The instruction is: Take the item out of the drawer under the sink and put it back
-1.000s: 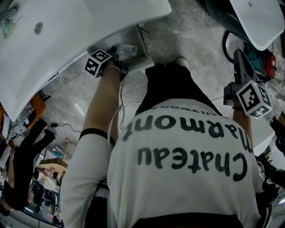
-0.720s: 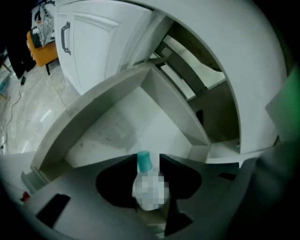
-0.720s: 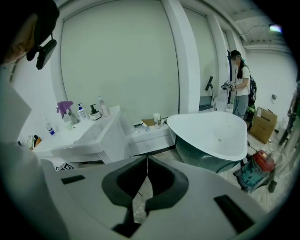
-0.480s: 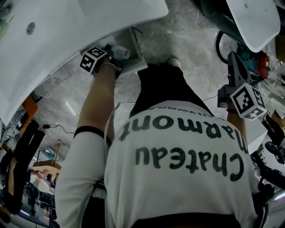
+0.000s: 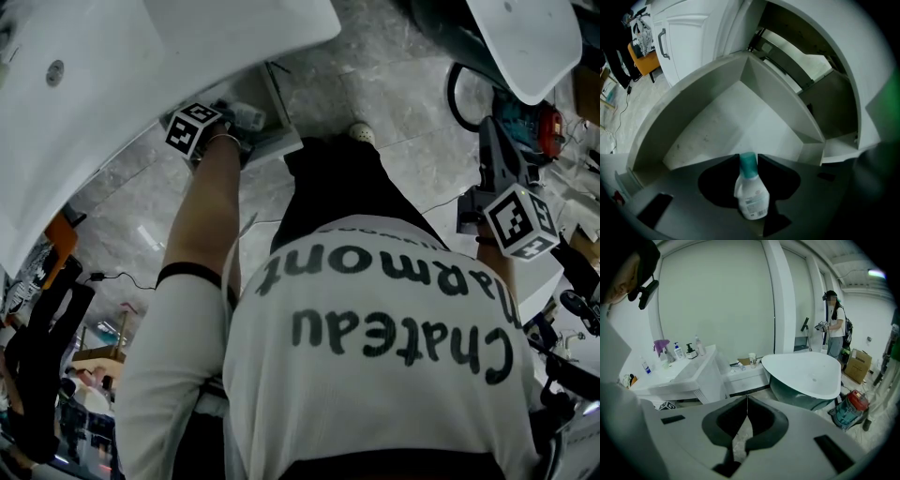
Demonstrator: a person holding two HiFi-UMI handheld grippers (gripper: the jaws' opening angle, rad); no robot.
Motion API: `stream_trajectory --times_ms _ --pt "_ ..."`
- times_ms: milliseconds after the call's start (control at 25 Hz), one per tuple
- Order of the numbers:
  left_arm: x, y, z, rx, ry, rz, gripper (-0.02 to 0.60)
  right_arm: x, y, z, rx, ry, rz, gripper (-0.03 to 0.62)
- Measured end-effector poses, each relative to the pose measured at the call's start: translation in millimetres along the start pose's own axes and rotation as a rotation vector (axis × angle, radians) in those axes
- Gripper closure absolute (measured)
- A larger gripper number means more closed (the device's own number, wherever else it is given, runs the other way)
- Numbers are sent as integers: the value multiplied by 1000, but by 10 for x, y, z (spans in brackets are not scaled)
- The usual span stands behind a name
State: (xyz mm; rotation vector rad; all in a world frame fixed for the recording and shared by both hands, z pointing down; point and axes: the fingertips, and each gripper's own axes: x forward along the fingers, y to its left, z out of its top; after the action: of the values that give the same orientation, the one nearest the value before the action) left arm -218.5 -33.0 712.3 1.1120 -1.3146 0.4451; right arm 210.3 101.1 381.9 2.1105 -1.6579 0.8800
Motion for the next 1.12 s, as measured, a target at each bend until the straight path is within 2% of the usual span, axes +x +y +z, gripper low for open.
stream_trajectory --times_ms 240,440,640,800,1120 --pt "3 6 -1 -14 -8 0 462 -46 -47 -62 13 6 -3 583" --pt "-60 -28 5 -105 -69 -41 482 -90 -59 -77 8 6 13 582" --pt "-169 -113 -8 -85 -100 -60 483 -90 -28 -75 2 4 40 583" --pt "-337 -159 52 -76 -181 -74 483 -52 55 -43 -9 1 78 583" --pt "-706 -399 142 -80 -336 -235 483 28 222 16 -25 -8 147 583"
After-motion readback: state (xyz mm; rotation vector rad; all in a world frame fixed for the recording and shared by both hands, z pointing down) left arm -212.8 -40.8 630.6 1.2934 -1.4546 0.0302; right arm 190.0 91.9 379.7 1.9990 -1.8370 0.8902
